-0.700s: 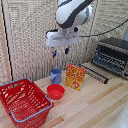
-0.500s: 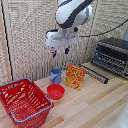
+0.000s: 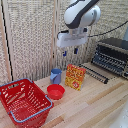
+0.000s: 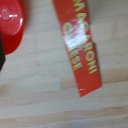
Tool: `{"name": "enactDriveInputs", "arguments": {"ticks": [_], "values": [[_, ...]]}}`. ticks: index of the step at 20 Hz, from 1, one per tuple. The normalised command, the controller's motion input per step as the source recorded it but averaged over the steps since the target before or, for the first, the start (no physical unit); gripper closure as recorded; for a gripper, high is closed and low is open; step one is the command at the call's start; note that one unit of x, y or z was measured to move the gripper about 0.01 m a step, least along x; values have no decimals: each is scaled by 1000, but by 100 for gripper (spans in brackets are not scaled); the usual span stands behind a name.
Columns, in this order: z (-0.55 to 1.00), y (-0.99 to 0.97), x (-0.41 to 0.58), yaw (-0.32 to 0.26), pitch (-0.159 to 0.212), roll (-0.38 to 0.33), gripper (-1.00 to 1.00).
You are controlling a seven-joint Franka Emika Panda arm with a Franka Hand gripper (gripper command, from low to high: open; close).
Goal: Carefully direct your gripping tool toward the mac and cheese carton. Clutch the mac and cheese carton gently but firmly in your gripping tool. Slide your gripping tool, with the carton in hand, above the container. Loosen your grip, letting the carton of mac and cheese effortlessly fall into the container.
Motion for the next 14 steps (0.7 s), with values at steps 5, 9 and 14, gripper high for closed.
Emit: {"name": "enactDriveInputs", "arguments": {"ticks": [5,9,14], "values": [[-376,-215,-52,171,38,-6,-100],[-356,-10,-203,166,56,-24,-100],[-294,-58,-198,152,28,-21,-100]]}}
